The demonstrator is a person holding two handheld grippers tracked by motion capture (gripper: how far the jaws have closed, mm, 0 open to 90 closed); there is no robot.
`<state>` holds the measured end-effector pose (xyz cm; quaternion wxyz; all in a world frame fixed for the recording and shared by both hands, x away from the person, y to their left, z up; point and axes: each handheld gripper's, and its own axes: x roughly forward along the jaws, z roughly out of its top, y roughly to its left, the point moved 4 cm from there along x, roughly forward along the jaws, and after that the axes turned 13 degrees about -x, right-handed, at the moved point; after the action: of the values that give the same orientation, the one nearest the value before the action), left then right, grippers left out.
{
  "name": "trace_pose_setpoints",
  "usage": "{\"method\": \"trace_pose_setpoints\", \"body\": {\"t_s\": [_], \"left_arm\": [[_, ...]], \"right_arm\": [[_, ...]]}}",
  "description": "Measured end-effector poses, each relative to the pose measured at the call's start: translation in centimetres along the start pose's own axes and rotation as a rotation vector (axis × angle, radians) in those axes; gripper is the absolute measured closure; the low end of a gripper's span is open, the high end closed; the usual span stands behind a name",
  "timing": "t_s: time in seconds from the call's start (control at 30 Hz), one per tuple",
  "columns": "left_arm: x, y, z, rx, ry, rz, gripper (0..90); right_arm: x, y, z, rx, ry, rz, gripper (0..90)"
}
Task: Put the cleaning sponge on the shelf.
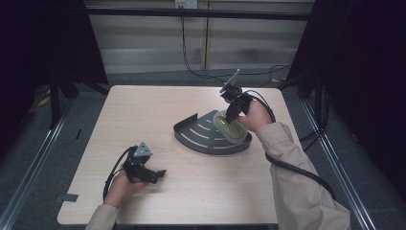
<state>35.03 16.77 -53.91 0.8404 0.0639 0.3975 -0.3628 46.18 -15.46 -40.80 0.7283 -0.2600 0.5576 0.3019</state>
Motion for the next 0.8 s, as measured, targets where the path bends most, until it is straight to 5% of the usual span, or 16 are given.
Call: {"method": "trace_pose_setpoints", "body": {"t_s": [0.8], "left_arm": [[0.0,0.0,0.0,-0.002,-0.005,0.002,0.0]], "right_arm": [[2.1,0.0,-0.4,-0.012,0.011,0.013,71.6]]}}
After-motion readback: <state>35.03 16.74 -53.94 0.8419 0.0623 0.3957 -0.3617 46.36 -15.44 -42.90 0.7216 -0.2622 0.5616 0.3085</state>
